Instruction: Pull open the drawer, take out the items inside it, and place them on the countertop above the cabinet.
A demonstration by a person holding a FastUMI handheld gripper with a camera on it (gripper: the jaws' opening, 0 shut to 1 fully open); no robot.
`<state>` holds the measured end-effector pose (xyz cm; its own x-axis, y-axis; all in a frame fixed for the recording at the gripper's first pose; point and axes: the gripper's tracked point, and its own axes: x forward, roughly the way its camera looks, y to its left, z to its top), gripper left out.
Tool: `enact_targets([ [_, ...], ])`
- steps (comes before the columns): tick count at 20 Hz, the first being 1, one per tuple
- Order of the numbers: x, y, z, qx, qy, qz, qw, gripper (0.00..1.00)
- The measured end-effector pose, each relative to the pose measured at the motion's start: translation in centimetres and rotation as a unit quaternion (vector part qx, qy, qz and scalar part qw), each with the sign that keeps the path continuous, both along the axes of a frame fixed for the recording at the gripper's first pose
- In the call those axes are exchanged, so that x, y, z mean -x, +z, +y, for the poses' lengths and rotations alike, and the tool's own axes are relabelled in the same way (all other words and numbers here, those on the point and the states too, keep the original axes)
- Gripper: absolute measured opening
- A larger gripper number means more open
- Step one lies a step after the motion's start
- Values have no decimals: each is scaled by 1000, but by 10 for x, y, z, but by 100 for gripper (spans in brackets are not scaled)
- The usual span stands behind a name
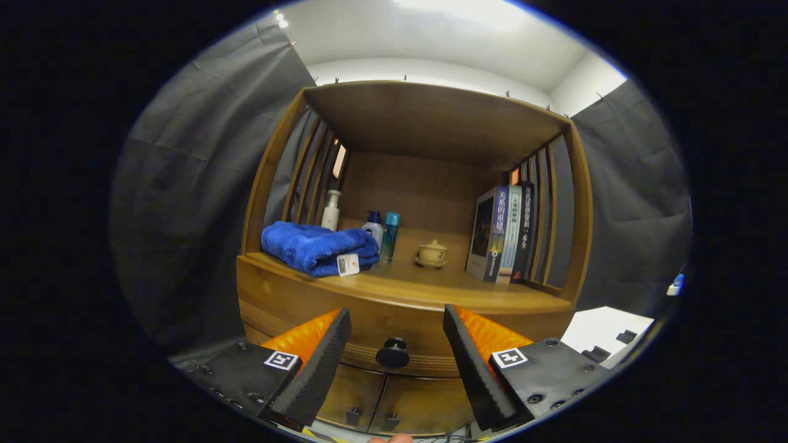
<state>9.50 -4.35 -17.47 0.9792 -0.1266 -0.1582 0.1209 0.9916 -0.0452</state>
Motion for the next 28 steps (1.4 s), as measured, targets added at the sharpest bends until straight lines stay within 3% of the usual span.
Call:
enact_targets([
  [8, -40, -82, 3, -72, -7, 54, 996, 98],
  [11, -50, -100, 4, -67, -10, 70, 995, 98],
  [17, -51, -96, -2, -58, -23, 60, 996, 83],
  [21, -55, -96, -8, -78, -36, 59, 995, 56],
  [25, -48, -95, -10, -54, -34, 77, 995, 35],
  [28, -48, -96, -9, -61, -32, 85, 994, 35],
])
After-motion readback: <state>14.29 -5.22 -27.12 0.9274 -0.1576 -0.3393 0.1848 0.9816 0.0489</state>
